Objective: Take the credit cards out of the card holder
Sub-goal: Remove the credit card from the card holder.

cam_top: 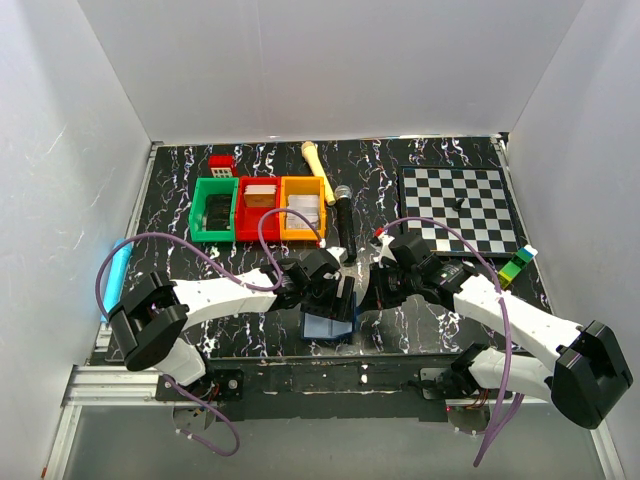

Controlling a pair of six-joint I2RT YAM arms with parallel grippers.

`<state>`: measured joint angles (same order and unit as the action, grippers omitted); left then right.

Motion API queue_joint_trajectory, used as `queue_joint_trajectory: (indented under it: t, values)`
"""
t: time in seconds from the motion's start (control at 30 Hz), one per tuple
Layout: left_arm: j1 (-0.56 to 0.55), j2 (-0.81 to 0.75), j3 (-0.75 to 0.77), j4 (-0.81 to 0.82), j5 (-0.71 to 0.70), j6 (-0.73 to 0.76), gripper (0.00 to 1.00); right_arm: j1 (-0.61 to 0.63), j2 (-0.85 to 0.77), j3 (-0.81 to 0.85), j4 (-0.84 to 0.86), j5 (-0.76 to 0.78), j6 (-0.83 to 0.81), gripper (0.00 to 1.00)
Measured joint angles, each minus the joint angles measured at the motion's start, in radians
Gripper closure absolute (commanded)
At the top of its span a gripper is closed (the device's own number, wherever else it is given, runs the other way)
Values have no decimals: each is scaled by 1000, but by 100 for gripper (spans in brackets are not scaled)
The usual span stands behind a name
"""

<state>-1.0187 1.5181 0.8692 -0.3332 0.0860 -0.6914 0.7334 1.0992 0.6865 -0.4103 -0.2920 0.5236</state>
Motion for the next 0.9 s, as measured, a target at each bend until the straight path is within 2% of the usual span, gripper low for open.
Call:
queue_joint_trajectory:
  t: [0.27,0.73,0.9]
  values:
    - [0,0,0,-3,-11,-2,45,0,0,0,0,-3,0,99]
    - [-1,0,0,-34,-63,-9,46,0,-7,0,0,-3,-2,99]
    - [-1,-20,0,-75,-113,-13,43,0,-12,0,0,-3,-3,99]
